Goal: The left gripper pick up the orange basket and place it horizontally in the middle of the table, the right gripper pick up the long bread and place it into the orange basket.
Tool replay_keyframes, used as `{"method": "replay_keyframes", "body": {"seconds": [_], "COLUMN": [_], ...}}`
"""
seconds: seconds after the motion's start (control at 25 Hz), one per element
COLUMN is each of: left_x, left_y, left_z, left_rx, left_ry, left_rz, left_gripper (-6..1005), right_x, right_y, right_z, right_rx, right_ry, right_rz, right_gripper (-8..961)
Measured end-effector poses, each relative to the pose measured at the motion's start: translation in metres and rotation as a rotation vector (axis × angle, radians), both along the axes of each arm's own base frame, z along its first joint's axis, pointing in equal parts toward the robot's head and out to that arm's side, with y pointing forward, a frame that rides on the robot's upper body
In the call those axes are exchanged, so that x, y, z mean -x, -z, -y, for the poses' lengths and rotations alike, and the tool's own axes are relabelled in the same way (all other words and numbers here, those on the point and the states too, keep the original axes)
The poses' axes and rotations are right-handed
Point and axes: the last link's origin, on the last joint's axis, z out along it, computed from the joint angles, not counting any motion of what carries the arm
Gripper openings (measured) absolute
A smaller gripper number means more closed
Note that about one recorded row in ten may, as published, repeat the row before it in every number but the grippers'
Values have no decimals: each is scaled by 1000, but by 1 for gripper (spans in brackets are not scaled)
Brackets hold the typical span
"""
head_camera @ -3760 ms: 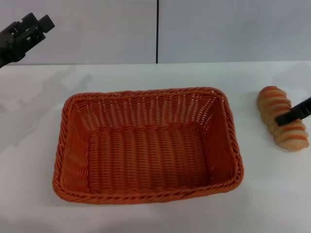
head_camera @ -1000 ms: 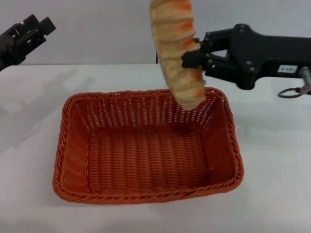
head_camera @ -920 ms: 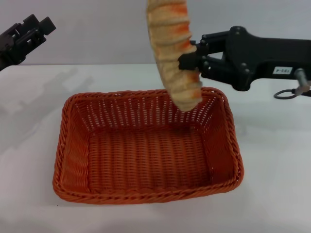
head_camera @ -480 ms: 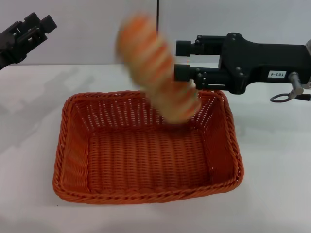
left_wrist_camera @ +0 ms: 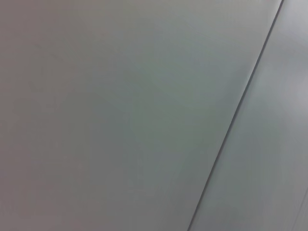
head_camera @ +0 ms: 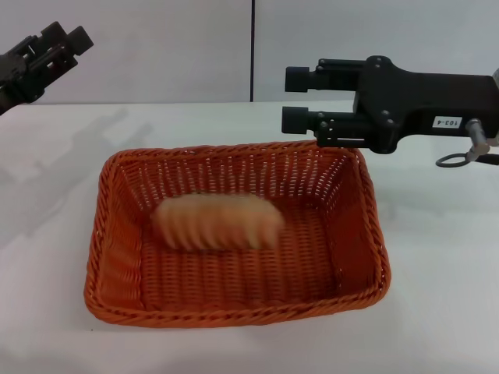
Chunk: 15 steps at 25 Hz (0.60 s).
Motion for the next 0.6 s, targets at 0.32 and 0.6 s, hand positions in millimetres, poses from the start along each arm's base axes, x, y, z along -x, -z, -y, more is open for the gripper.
{"method": "replay_keyframes", "body": {"seconds": [0.32, 0.6], "left_x": [2, 1], "left_y": [1, 11], "left_z": [3, 3], "left_rx": [2, -69], "left_ry": [-5, 12], "left_rz": [11, 37], "left_gripper": [695, 695], "right_x": [-15, -57], "right_y": [-16, -49], "right_z": [1, 7], "right_rx": [-70, -238], "right_ry": [73, 232], "right_rz": [-73, -187], "right_gripper": [640, 640]}}
